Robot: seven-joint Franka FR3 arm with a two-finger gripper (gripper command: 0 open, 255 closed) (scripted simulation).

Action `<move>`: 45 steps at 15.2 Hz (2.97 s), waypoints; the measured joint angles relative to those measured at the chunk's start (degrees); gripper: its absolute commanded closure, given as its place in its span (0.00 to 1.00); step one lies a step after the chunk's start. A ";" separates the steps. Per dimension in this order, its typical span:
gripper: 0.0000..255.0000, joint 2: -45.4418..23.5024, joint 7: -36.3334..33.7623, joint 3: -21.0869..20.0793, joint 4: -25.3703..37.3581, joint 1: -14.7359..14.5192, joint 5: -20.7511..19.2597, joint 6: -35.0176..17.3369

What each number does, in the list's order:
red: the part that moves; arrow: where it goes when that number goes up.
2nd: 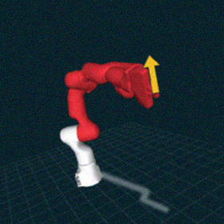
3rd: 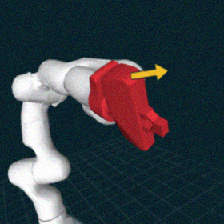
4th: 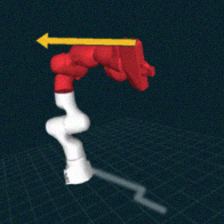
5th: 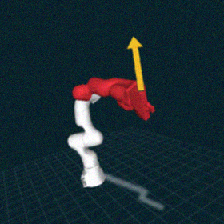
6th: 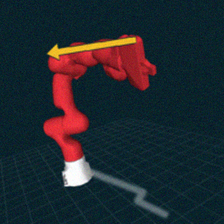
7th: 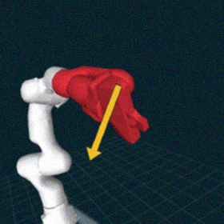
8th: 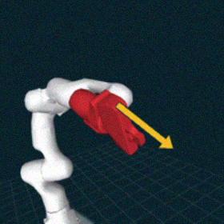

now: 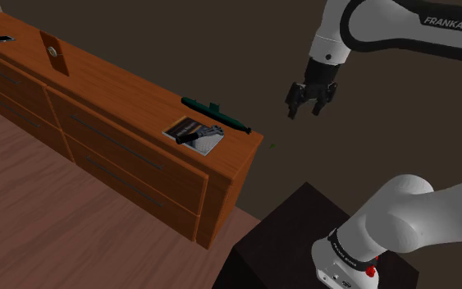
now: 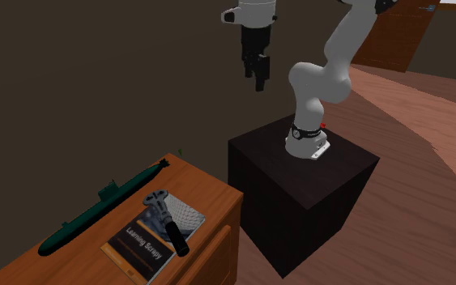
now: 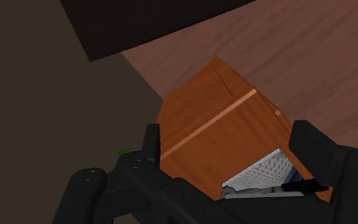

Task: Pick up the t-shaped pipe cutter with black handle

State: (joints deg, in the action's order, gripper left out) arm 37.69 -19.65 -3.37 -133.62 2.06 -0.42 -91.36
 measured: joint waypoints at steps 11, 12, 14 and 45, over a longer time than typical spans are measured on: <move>0.00 -17.62 -27.34 -9.82 2.62 2.64 5.59 -15.91; 0.00 -20.04 -29.88 -10.59 3.71 2.92 5.56 -17.38; 0.00 -24.11 -34.45 -11.58 5.23 3.53 5.32 -20.15; 1.00 -73.70 -78.99 -7.34 40.85 0.82 -3.01 -37.14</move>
State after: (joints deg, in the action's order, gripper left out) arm -36.01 -98.64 -10.72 -92.77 2.88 -3.43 -128.50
